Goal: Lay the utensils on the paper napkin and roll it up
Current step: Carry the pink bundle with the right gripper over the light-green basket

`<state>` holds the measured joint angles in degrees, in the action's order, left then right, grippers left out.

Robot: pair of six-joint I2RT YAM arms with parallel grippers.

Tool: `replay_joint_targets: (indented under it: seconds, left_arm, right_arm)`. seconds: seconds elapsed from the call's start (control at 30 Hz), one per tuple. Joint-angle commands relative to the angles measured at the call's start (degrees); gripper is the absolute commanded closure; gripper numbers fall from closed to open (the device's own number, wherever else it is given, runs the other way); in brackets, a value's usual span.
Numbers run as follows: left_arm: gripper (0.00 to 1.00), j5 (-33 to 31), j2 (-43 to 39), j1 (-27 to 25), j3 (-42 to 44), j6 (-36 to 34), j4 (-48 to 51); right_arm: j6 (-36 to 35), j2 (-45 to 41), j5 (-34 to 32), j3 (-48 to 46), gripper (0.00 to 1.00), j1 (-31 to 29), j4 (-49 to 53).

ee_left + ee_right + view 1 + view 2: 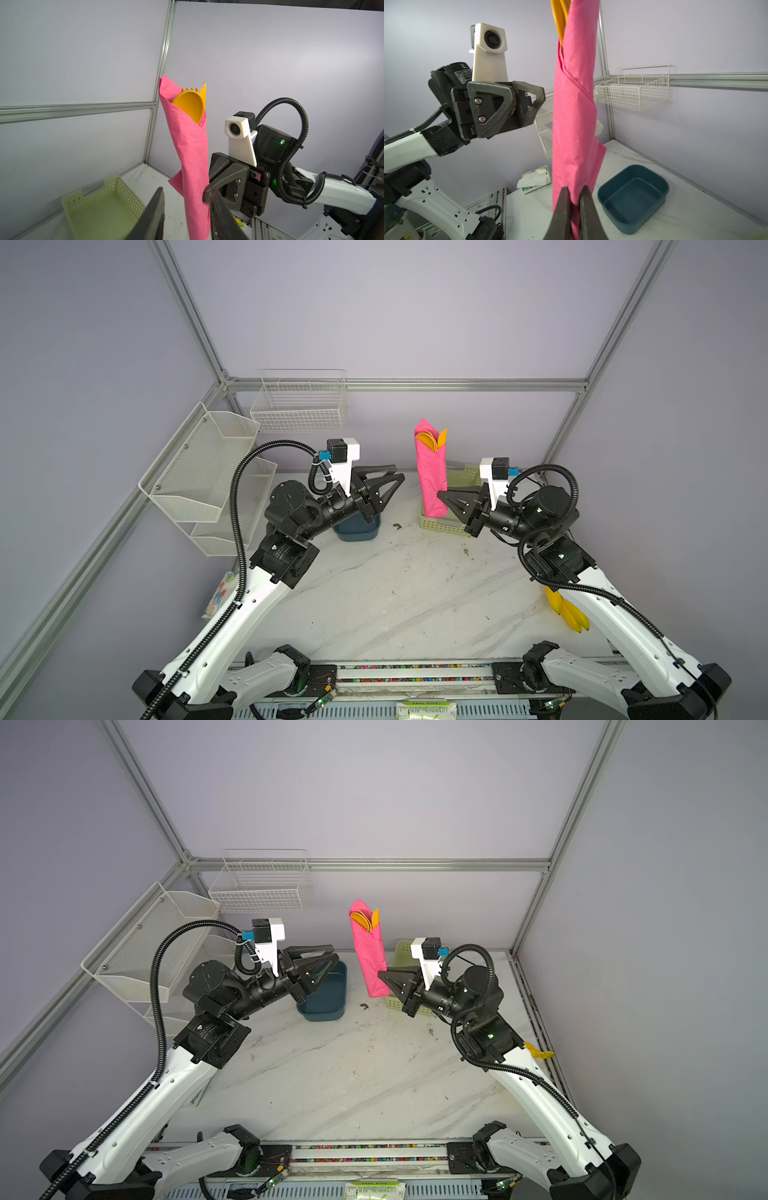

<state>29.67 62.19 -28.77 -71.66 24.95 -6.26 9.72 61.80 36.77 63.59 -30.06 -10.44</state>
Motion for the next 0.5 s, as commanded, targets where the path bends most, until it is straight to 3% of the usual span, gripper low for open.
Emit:
replay_joint_targets:
  seconds: [0.0, 0.2, 0.47]
  left_arm:
    - [0.65, -1.3, -1.0, 1.1, 2.5, 1.4, -0.1]
    - [0.65, -0.9, -1.4, 1.9, 3.3, 2.0, 0.8]
    - [0.65, -0.4, -2.8, 2.9, 4.4, 2.5, 2.2]
  right_arm:
    - [-0.5, 3.2, -1.8, 2.1, 1.00, 0.5, 0.1]
    - [0.5, 11.0, -2.9, 3.0, 1.00, 2.3, 0.0]
    - [5.3, 23.6, -0.7, 5.7, 1.00, 10.3, -0.3]
